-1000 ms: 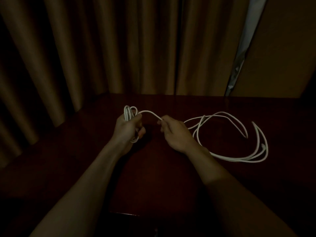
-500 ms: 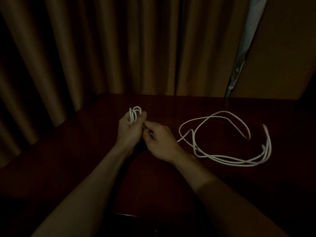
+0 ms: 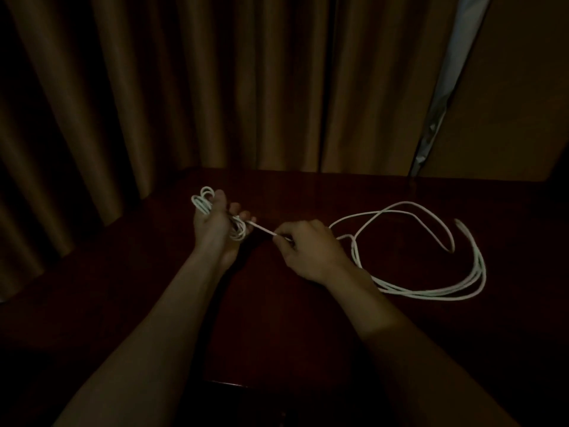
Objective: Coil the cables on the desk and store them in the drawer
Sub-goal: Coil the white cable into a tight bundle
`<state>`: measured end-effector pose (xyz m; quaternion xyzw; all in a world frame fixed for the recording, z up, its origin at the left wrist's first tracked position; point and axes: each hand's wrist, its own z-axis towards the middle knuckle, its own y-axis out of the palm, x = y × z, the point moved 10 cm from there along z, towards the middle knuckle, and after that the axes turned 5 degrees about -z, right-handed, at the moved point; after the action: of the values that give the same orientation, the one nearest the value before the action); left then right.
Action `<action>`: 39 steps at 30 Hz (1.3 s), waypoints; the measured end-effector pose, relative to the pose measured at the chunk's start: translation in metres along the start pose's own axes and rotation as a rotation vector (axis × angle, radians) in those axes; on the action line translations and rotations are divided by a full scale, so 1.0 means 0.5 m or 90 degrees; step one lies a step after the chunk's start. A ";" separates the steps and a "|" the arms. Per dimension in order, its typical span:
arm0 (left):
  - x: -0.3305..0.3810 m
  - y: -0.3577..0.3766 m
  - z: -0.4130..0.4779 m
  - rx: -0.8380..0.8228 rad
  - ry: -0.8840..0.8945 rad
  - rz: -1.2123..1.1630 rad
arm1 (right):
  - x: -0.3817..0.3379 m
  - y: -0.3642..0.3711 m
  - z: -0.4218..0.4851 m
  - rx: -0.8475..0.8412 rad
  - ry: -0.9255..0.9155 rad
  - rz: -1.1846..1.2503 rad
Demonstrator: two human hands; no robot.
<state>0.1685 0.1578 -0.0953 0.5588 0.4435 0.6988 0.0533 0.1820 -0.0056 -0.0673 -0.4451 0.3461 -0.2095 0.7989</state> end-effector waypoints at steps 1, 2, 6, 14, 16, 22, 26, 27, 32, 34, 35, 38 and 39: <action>-0.001 0.002 -0.001 -0.010 -0.017 -0.014 | 0.000 0.001 -0.001 -0.007 -0.006 -0.021; -0.004 0.003 -0.002 -0.018 -0.032 -0.014 | 0.000 0.004 -0.001 -0.018 -0.016 -0.028; -0.013 0.013 -0.012 -0.063 -0.049 0.106 | -0.012 0.016 -0.011 -0.067 -0.058 -0.039; -0.047 0.055 -0.048 -0.251 -0.030 0.396 | 0.040 -0.034 -0.013 -0.015 0.048 -0.229; -0.047 0.061 -0.049 -0.263 -0.002 0.431 | 0.033 -0.021 -0.010 -0.041 0.014 -0.163; -0.047 0.072 -0.055 -0.314 0.044 0.551 | -0.001 -0.041 -0.004 0.035 -0.119 -0.014; -0.063 0.082 -0.064 -0.366 0.016 0.673 | -0.005 -0.092 -0.012 0.155 -0.159 -0.017; -0.066 0.081 -0.065 -0.361 0.012 0.709 | -0.006 -0.105 -0.017 0.184 -0.168 -0.024; -0.093 0.107 -0.059 -0.435 0.033 0.903 | -0.042 -0.127 -0.030 0.238 -0.260 0.015; -0.101 0.126 -0.063 -0.470 0.079 0.968 | -0.031 -0.119 -0.020 0.219 -0.256 0.036; -0.099 0.134 -0.069 -0.478 0.122 0.991 | -0.018 -0.113 -0.013 0.204 -0.237 0.052; -0.093 0.140 -0.078 -0.483 0.191 0.988 | 0.011 -0.098 -0.001 0.146 -0.177 0.109; -0.092 0.139 -0.080 -0.485 0.195 0.970 | 0.017 -0.094 0.001 0.127 -0.162 0.132</action>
<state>0.1817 0.0676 -0.0810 0.5473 -0.3140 0.7126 -0.3066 0.1868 -0.0349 -0.0300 -0.3484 0.2636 -0.1016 0.8937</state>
